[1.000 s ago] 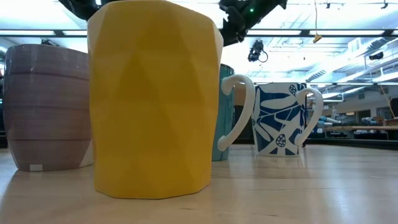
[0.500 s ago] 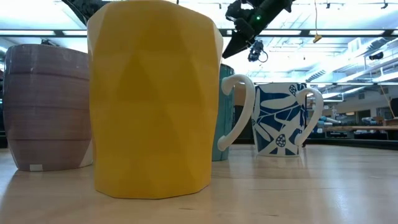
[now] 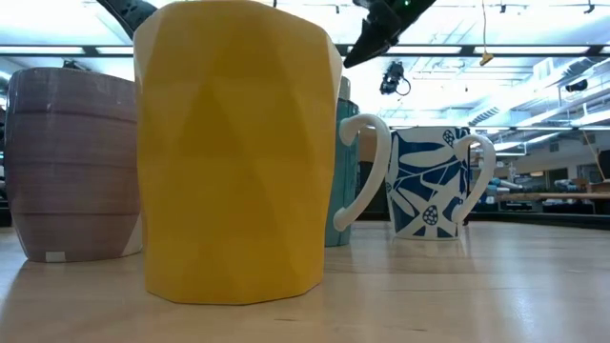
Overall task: Place coffee mugs
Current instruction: Put the green mug on the shelf
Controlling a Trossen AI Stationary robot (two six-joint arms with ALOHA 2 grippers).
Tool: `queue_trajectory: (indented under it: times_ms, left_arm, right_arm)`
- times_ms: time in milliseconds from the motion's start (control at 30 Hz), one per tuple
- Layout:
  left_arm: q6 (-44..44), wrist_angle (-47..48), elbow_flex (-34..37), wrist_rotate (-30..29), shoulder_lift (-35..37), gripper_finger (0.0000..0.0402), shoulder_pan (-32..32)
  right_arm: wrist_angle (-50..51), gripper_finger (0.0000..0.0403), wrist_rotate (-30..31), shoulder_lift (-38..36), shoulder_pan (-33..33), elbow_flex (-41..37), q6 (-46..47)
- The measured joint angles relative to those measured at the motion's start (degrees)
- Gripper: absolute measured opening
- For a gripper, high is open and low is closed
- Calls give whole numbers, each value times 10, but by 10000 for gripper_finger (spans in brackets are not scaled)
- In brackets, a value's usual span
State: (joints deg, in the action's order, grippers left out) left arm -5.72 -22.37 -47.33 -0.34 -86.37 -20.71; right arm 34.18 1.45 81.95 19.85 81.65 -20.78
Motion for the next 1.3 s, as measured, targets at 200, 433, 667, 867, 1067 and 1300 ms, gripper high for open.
queue_trajectory:
  times_ms: [200, 433, 667, 867, 1067, 1300]
  left_arm:
    - [-1, -39, 0, 4, -19, 171, 0]
    - [-1, -27, 0, 23, -20, 171, 0]
    - [0, 60, 0, 36, 44, 171, 0]
    - [1, 118, -1, 35, 119, 171, 0]
    - [4, 168, 0, 32, 186, 171, 0]
    - [10, 199, 0, 29, 230, 171, 0]
  right_arm:
    - [-21, 142, 0, 3, -30, 0, 0]
    - [-18, 144, -6, 3, -40, 0, 2]
    - [-15, 165, 0, 24, -55, -1, 2]
    - [-4, 193, 20, 40, -55, -1, -7]
    - [10, 195, 21, 51, -39, -1, -18]
    - [28, 182, 20, 59, -30, -1, -36]
